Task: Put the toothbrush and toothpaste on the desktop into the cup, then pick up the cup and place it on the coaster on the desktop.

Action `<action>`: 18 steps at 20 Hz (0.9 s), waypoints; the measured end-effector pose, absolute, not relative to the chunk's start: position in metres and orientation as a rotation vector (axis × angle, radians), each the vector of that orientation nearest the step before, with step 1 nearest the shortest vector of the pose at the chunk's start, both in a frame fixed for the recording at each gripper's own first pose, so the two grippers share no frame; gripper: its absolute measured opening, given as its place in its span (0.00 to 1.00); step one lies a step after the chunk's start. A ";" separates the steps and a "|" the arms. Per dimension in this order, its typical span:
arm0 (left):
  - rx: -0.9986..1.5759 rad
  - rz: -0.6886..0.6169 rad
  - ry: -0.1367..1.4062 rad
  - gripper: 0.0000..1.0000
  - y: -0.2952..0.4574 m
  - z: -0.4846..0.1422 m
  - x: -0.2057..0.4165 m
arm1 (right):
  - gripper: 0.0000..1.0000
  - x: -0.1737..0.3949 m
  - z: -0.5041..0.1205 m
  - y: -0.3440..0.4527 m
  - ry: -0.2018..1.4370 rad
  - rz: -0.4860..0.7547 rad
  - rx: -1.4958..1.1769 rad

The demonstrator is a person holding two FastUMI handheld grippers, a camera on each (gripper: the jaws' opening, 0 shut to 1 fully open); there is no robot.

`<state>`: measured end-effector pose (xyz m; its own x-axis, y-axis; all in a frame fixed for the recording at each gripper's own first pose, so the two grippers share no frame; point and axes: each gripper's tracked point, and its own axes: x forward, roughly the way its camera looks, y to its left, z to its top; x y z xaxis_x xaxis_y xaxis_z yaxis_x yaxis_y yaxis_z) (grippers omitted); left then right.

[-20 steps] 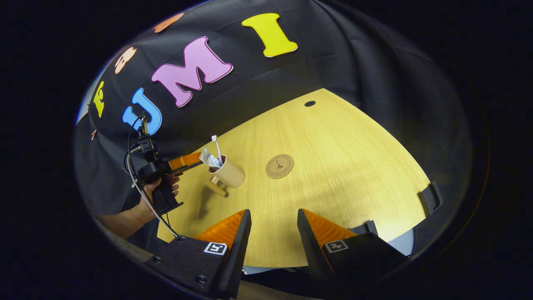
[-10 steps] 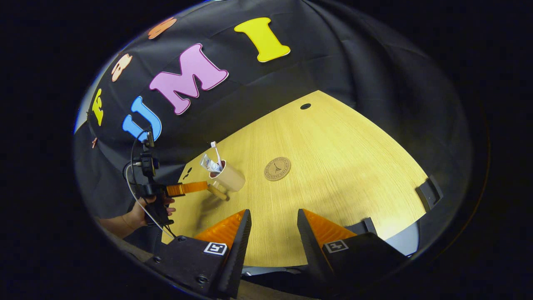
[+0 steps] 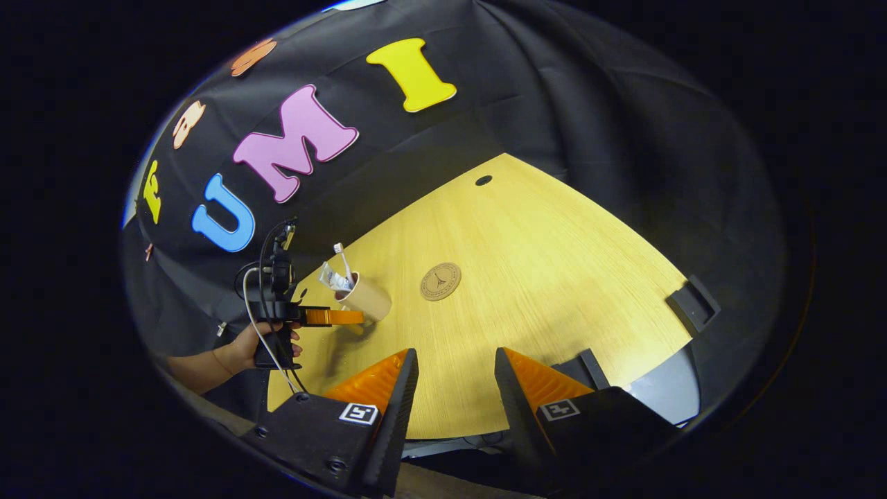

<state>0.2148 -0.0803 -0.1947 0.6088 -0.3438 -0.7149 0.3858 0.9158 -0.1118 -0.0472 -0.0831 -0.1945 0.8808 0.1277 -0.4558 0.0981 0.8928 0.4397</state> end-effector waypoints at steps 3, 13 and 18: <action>0.085 -0.397 0.854 0.66 -0.080 -0.203 0.219 | 0.69 -0.049 -0.199 -0.089 0.503 -0.007 0.492; 0.104 -0.359 0.925 0.34 -0.079 -0.212 0.220 | 0.69 -0.049 -0.205 -0.091 0.519 -0.011 0.506; 0.085 -0.365 0.898 0.24 -0.076 -0.209 0.221 | 0.69 -0.049 -0.206 -0.090 0.524 -0.008 0.502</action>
<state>0.2210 -0.0762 -0.2093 0.5657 -0.2751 -0.7774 0.3456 0.9350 -0.0793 -0.0485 -0.0897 -0.2057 0.8688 0.1181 -0.4809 0.1333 0.8795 0.4568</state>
